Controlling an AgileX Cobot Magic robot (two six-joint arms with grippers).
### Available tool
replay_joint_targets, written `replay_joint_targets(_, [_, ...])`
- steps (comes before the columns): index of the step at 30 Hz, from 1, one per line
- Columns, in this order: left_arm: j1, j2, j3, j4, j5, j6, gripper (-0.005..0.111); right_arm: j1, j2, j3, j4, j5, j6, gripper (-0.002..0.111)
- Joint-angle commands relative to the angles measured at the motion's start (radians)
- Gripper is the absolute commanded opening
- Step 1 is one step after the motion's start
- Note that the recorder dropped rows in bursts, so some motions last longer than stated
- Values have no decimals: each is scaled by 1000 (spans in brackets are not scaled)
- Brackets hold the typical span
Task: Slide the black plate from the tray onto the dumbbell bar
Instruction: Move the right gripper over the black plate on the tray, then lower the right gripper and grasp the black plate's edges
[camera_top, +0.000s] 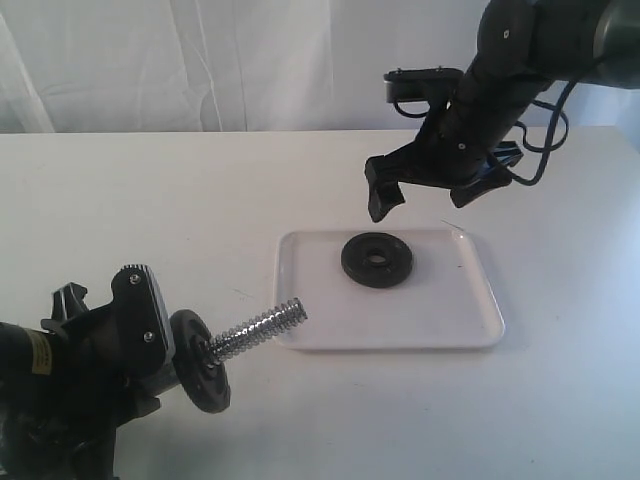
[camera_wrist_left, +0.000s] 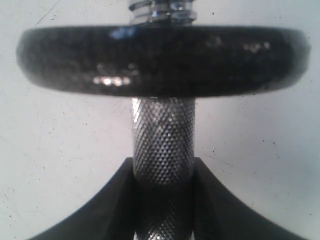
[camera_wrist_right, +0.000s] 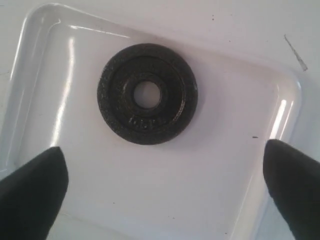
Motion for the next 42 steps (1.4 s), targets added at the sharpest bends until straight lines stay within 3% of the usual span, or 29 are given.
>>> replay_joint_targets(1, [-8, -32, -31, -12, -104, -14, 0, -10, -2, -9, 72, -17, -74, 105])
replay_joint_targets(8, [-8, -32, -31, -12, -104, -14, 0, -10, -2, -9, 132, -69, -137, 105])
replay_joint_targets(20, [-8, -32, -31, -12, -102, -14, 0, 52, 211, -222, -54, 112, 85, 105])
replay_joint_targets(42, [-8, -32, -31, -12, -104, -16, 0, 89, 375, -259, -108, 69, 109, 105])
